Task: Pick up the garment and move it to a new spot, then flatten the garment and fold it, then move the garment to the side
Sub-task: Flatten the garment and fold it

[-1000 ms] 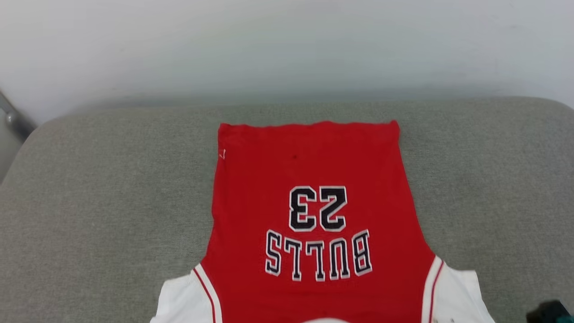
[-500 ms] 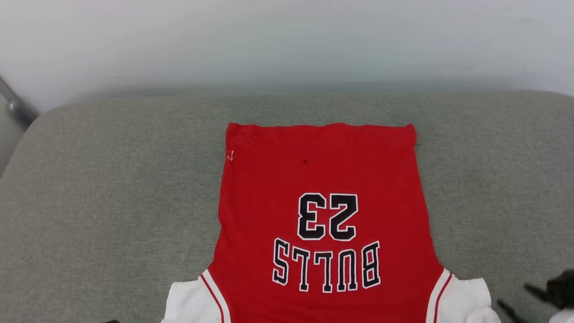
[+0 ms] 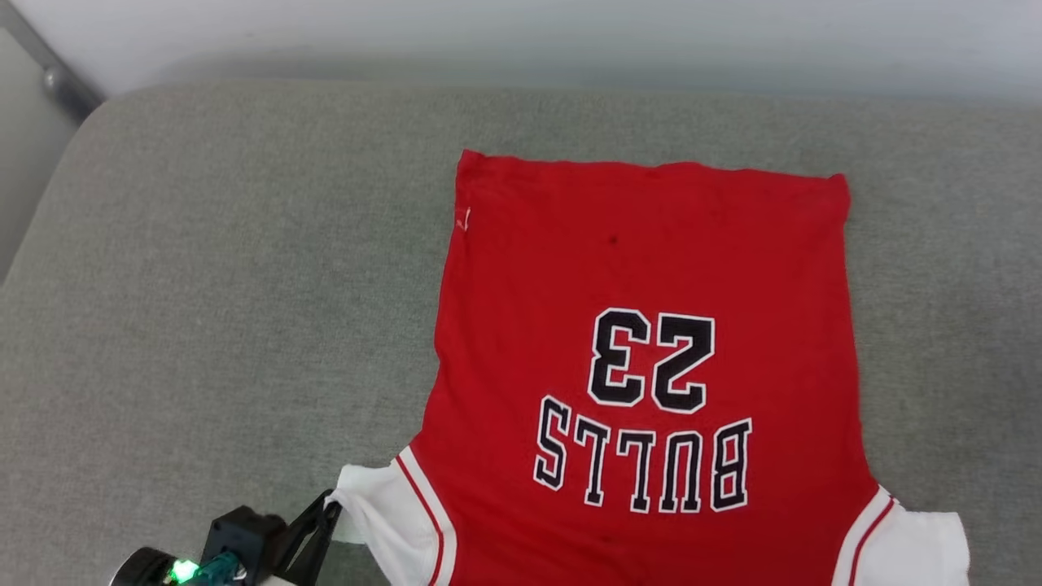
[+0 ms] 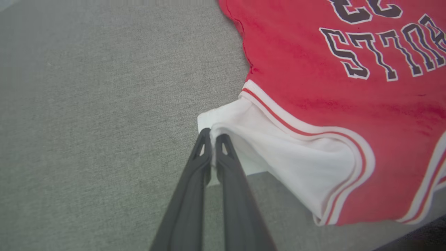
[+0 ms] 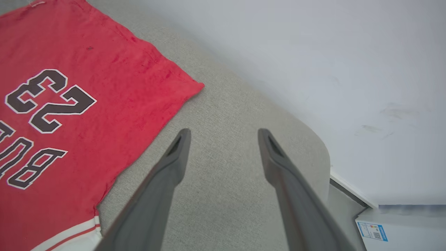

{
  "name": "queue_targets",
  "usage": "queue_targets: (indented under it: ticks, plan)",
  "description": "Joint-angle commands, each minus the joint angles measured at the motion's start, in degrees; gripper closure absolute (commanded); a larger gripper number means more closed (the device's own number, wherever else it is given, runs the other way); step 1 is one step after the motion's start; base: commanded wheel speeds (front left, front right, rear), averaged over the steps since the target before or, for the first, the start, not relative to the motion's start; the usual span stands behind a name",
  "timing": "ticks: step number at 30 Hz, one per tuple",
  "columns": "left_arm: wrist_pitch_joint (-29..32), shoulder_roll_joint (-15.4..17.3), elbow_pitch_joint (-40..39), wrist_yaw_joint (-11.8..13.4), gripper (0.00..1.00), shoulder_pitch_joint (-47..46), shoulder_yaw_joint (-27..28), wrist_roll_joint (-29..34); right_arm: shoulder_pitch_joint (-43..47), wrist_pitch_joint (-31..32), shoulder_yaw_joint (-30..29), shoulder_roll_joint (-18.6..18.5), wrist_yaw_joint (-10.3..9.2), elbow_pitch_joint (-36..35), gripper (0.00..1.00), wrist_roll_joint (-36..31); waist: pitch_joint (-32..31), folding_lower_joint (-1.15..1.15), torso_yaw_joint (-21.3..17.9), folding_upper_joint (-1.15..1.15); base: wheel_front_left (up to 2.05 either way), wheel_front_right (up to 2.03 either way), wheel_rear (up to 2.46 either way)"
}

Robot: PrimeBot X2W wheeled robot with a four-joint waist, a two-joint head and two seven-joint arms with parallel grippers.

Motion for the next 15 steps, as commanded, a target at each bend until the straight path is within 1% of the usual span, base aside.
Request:
queue_targets:
  ticks: [1,2,4,6,8,10,12,15]
  plan:
    - [0.2,-0.7,-0.7,-0.1,1.00,-2.2,-0.1,1.3,-6.6,6.7,2.6,-2.0,-0.04,1.3,0.00,2.8,4.9,0.00,3.3,0.00,0.00,0.00,0.00]
    - [0.2,-0.7,-0.7,-0.1,1.00,-2.2,-0.1,1.3,-6.6,6.7,2.6,-2.0,-0.04,1.3,0.00,2.8,4.9,0.00,3.3,0.00,0.00,0.00,0.00]
    - [0.1,-1.4,-1.1,-0.3,1.00,-3.7,0.0,2.2,-13.0,13.7,5.8,-3.1,-0.04,3.0,0.00,5.2,7.1,0.00,4.6,0.00,0.00,0.00,0.00]
    - [-0.2,-1.7,-1.3,-0.2,1.00,-4.9,0.3,2.9,-19.0,21.8,8.6,-2.9,-0.04,6.0,0.00,7.4,9.1,0.00,5.7,0.00,0.00,0.00,0.00]
    - [-0.4,-2.2,-1.8,-0.3,1.00,-6.0,0.4,3.6,-25.2,28.8,10.6,-1.4,-0.03,8.3,0.00,8.0,11.3,0.00,6.8,0.00,0.00,0.00,0.00]
    - [-0.6,-2.8,-2.2,-0.2,1.00,-6.9,0.5,4.2,-30.0,34.4,12.5,0.1,-0.03,11.1,0.00,7.7,13.3,0.00,7.8,0.00,0.00,0.00,0.00]
    - [-0.8,-3.2,-2.6,-0.2,1.00,-7.9,0.7,4.9,-34.7,38.1,13.3,2.2,-0.04,14.0,0.00,6.7,15.1,0.00,8.8,0.00,0.00,0.00,0.00]
    - [-1.2,-3.9,-3.2,0.0,1.00,-9.0,1.0,5.7,-39.3,41.4,13.8,5.1,-0.03,18.1,0.00,4.6,17.6,0.00,9.9,0.00,0.00,0.00,0.00]
